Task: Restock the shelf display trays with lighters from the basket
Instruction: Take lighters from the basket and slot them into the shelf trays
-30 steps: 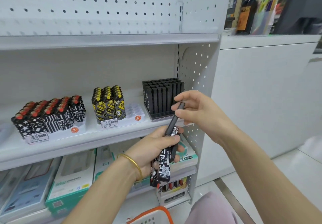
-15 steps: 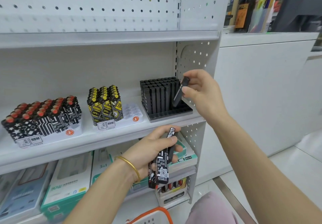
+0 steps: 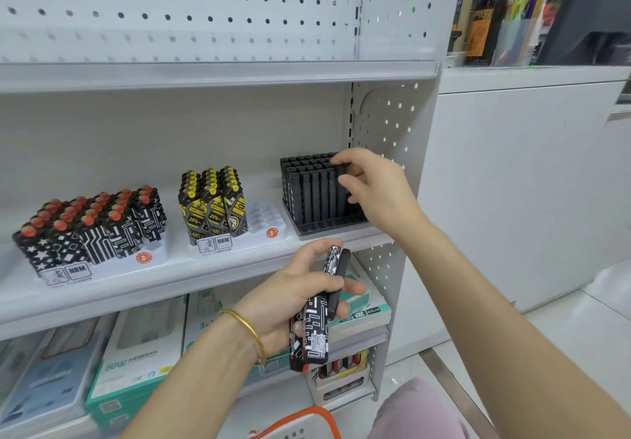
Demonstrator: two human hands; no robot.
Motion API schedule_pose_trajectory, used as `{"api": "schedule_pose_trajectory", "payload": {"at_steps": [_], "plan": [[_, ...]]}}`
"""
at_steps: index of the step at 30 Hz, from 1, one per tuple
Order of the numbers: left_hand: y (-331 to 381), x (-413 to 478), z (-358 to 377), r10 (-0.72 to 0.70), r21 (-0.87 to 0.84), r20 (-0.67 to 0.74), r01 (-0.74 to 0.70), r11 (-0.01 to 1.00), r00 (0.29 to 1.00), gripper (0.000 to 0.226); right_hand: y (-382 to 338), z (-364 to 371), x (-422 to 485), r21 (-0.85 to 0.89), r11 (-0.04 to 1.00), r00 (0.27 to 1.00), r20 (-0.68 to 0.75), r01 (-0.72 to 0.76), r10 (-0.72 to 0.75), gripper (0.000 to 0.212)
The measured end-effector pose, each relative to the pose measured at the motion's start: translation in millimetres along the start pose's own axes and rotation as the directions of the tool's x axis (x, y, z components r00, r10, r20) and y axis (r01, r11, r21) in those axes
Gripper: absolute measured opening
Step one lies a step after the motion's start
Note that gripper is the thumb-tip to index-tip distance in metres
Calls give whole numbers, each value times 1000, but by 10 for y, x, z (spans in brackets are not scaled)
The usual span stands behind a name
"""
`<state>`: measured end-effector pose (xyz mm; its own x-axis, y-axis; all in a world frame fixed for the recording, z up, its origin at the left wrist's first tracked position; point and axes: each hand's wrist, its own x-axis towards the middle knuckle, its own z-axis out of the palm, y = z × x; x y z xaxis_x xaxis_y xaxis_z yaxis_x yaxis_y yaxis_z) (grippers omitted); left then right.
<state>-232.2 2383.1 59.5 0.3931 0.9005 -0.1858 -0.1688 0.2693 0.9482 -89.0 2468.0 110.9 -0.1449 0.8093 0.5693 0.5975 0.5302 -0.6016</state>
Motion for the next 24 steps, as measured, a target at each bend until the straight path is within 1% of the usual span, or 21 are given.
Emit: {"api": "schedule_pose_trajectory", "payload": {"at_steps": [2,5,7,11,13,14,15,17,19,20,22,24], "plan": [[4,-6,7,-1,-1,4,1,1000,1000,44,7,-2,12,-2,999,999,20,-32,32,28],[6,-18,2,4,21,33,-4,1000,999,42,48,57,-24,-33,999,999,-32,-22,21,31],[14,-35,8,-1,39,63,-1,999,998,37,79,103,-79,-73,997,999,-48,-6,2,35],[41,-59,16,13,7,93,-14,1000,996,23,74,64,-169,-99,995,996,-87,11,-19,48],[48,-71,13,32,-18,70,-31,999,997,23,30,-6,-253,-53,999,989,-144,4,-12,46],[49,-74,8,41,-38,53,-39,999,998,24,-5,-53,-303,-2,1000,989,-146,-19,19,40],[49,-75,7,49,-55,36,-47,997,998,25,-41,-104,-348,49,997,992,-110,-59,64,31],[44,-70,14,68,-76,7,-67,995,998,26,-121,-192,-444,103,982,985,75,-160,153,12],[32,-51,27,91,-89,-4,-91,992,996,28,-154,-222,-523,161,956,940,284,-243,191,11],[27,-46,37,102,-95,-7,-102,990,995,29,-154,-222,-551,206,941,917,354,-268,184,10],[23,-40,63,113,-113,-15,-113,987,994,30,-134,-229,-572,303,902,899,403,-306,170,8],[32,-45,88,110,-142,-21,-112,983,994,27,-108,-261,-559,385,859,904,389,-336,179,14]]}}
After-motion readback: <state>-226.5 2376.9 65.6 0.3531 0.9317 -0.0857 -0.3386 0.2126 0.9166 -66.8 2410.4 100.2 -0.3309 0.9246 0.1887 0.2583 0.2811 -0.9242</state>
